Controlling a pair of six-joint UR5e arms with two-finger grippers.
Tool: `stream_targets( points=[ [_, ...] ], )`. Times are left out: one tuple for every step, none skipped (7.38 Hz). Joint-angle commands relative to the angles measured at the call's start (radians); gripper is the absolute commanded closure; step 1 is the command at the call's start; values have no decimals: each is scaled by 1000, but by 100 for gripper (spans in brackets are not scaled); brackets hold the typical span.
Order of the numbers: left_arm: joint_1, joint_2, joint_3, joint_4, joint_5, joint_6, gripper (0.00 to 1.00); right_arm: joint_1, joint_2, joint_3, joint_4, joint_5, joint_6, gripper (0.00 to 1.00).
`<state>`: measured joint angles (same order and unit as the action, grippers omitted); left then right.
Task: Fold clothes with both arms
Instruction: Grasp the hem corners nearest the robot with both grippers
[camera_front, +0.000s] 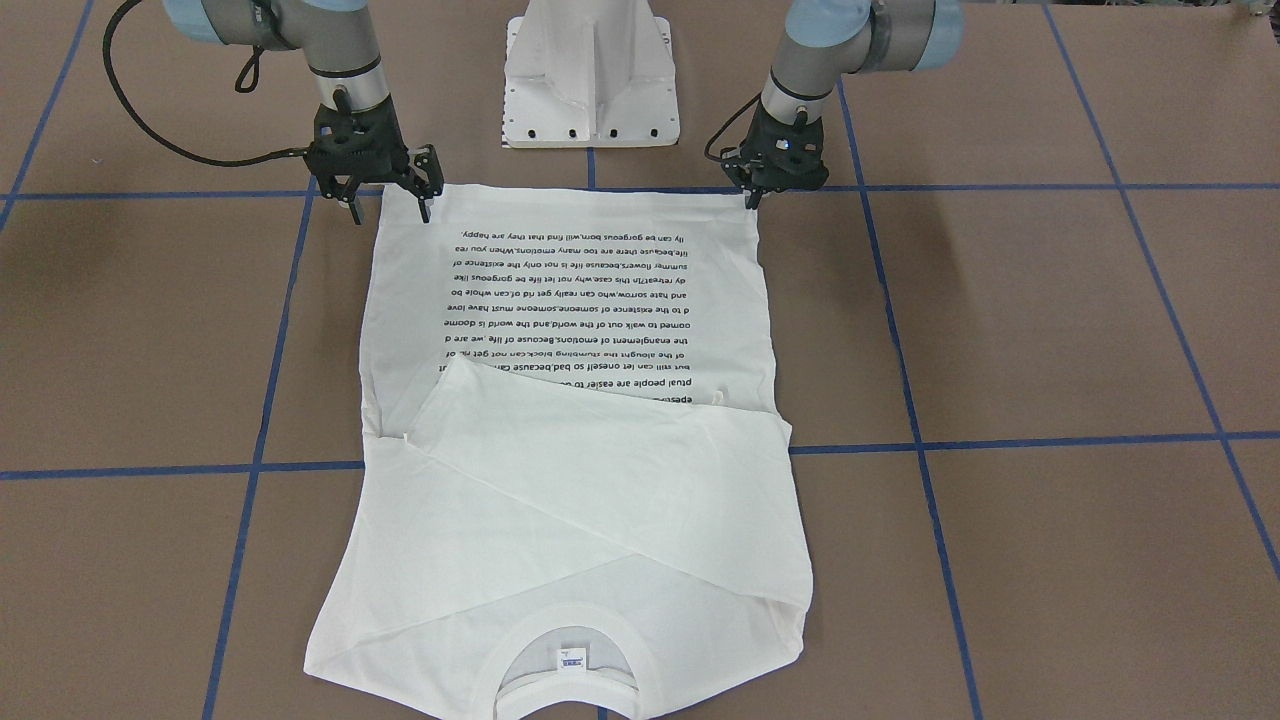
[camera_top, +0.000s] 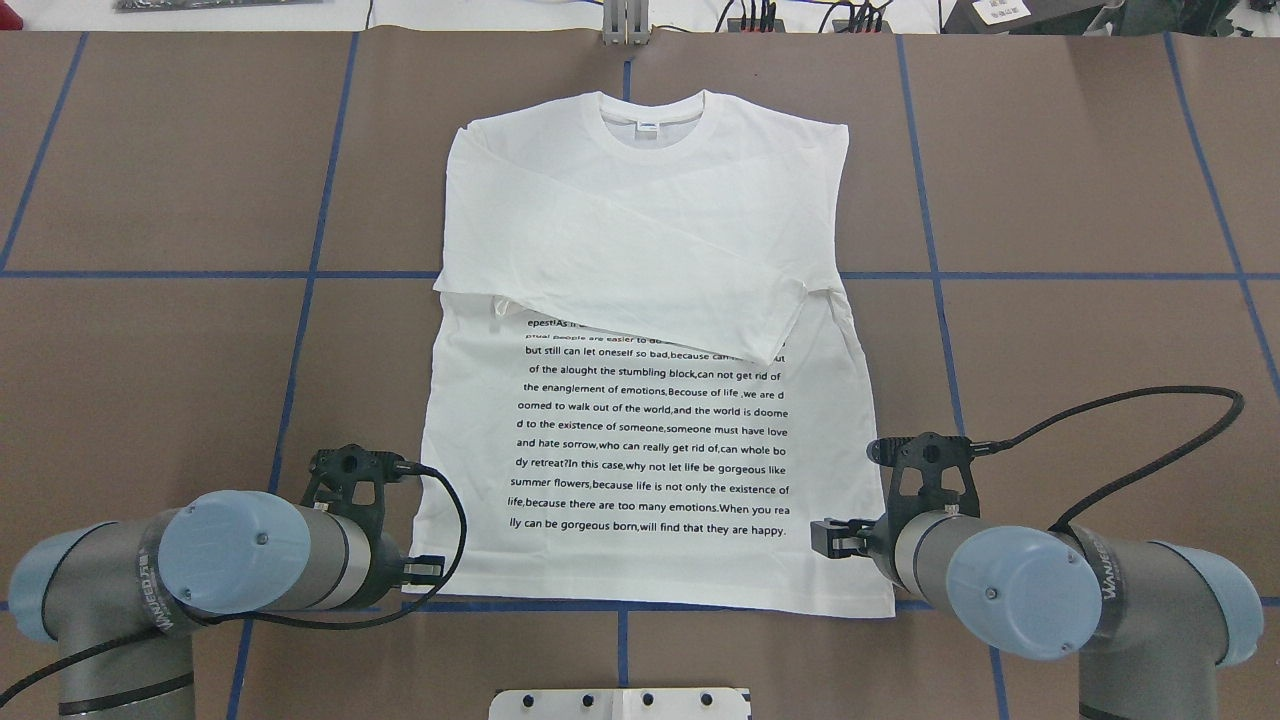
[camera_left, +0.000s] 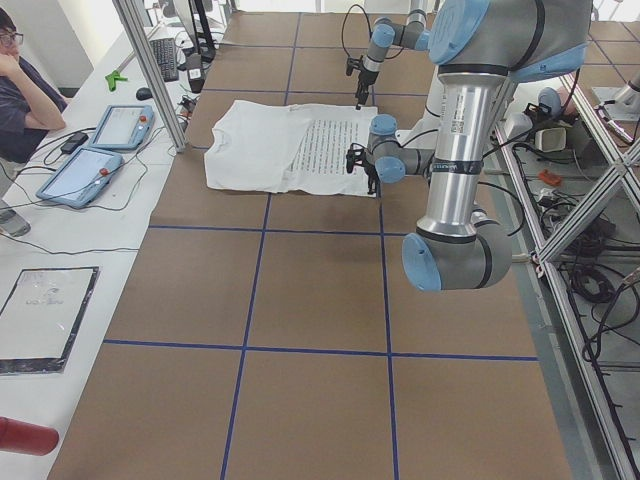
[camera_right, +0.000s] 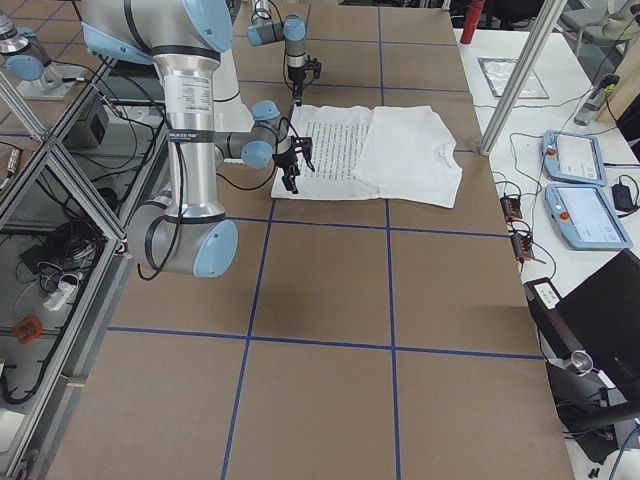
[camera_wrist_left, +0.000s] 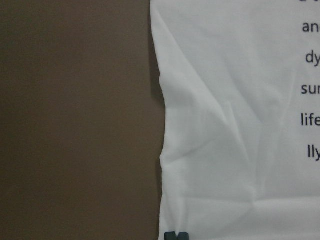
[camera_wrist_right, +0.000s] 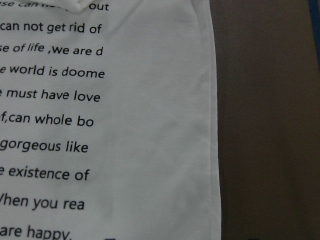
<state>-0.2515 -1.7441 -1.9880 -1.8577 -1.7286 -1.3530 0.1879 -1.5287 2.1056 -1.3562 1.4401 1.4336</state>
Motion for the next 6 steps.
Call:
stream_targets(
  points=[
    [0, -2, 0, 0, 0, 0, 100, -71, -72, 59, 0, -46, 59, 13],
    [0, -2, 1, 0, -3, 0, 100, -115, -77, 60, 0, -88, 98, 16],
    [0, -2, 1, -1, -3, 0, 100, -151, -82, 60, 0, -127, 111, 19],
    [0, 0, 0, -1, -3, 0, 100, -168, -85, 57, 0, -147, 122, 24],
    [0, 0, 0, -1, -5, 0, 100, -176, -85, 51, -1, -159, 122, 26],
    [0, 0, -3, -1, -5, 0, 100, -180, -84, 38, -1, -177, 122, 28]
  ],
)
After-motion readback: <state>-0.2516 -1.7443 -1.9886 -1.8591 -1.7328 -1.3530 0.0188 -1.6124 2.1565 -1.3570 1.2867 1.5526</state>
